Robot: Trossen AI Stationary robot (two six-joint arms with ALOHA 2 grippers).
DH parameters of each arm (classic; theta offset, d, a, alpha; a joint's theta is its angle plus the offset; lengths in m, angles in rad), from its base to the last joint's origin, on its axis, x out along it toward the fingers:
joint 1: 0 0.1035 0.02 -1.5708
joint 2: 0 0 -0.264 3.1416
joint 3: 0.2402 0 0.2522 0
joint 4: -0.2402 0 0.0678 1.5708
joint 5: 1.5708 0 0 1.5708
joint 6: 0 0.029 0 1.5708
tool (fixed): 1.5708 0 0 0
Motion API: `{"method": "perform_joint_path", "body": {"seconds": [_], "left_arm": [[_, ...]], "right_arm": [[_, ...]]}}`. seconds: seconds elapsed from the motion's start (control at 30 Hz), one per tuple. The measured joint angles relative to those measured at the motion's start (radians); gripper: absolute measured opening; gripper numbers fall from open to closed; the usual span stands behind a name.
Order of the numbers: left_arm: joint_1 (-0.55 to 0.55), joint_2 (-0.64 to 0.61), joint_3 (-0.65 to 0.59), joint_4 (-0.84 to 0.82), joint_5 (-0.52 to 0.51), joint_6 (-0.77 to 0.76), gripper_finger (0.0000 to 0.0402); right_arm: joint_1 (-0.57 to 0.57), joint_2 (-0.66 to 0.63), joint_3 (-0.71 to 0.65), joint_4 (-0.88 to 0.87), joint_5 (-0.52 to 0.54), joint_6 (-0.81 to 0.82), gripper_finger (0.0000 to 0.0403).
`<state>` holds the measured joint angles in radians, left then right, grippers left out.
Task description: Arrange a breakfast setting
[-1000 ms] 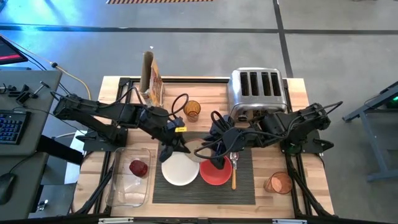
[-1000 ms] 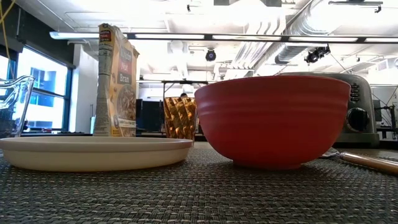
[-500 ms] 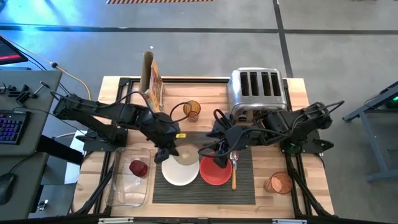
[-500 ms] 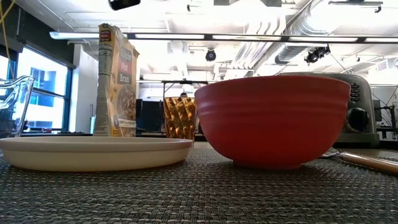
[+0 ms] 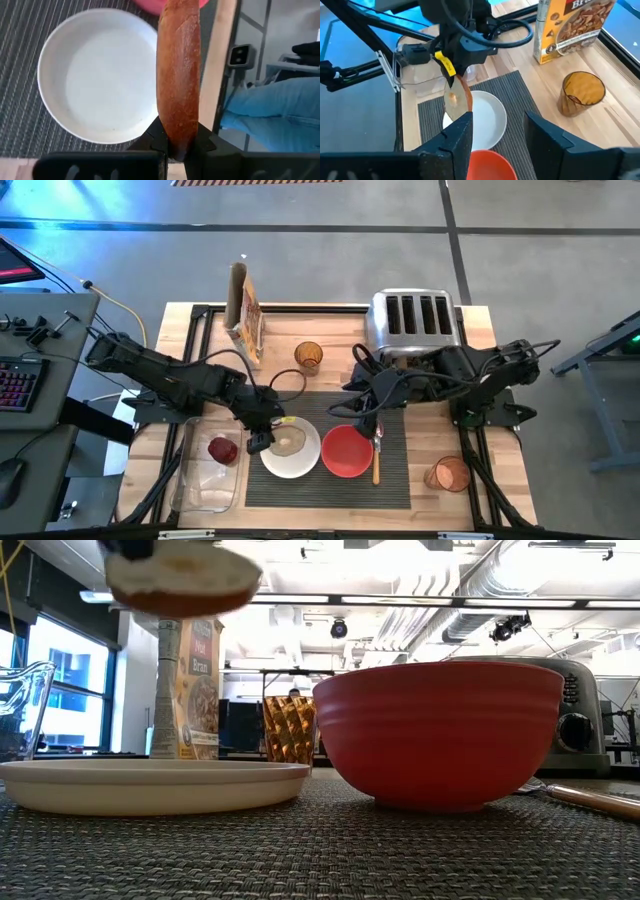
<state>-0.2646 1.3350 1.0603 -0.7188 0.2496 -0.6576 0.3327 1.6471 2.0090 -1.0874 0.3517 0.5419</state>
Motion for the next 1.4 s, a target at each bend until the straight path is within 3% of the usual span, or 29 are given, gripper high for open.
{"method": "perform_joint_path", "body": {"seconds": [0.7,1.4], "left_arm": [[0.000,0.000,-0.290,0.257,0.008,-0.165,0.0017],[0.005,0.019,-0.303,0.293,-0.052,-0.204,0.0017]], "right_arm": [[-0.025,0.000,0.000,-0.076,-0.027,0.000,0.0154],[-0.025,0.000,0.000,-0.077,-0.027,0.011,0.0154]]}}
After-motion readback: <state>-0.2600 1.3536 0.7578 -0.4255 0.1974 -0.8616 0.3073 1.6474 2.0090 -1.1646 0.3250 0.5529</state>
